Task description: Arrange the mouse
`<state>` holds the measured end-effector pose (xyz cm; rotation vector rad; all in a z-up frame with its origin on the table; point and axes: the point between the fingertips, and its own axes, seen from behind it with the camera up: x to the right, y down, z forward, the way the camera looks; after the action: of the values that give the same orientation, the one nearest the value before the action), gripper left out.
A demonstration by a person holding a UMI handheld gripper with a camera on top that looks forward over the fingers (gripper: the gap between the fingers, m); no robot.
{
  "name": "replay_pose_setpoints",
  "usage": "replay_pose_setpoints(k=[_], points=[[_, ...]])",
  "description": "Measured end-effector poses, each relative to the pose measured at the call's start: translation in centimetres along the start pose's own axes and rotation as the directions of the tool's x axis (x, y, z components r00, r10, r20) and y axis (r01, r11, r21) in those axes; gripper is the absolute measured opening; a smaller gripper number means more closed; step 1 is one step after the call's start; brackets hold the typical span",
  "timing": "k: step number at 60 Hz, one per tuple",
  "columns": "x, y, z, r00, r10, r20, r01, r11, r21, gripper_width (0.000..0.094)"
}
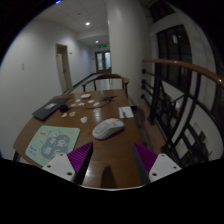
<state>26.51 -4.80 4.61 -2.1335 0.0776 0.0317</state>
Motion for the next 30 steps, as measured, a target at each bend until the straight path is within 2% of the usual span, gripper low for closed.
replay_pose_setpoints(k=[4, 12, 20, 30], points=[[-1.4, 1.7, 2.6, 0.999, -0.020, 0.039, 0.021, 0.999, -0.033, 0.0779], [-4.1, 1.5, 8.1, 0.995, -0.044, 0.086, 0.051, 0.996, -0.080, 0.0780], [-3.9, -1.0, 13.8, 0.998, -0.067, 0.014, 0.067, 0.996, -0.065, 0.0774], [-3.6, -3.0, 16.6, 0.998, -0.065, -0.026, 0.062, 0.995, -0.075, 0.0781]])
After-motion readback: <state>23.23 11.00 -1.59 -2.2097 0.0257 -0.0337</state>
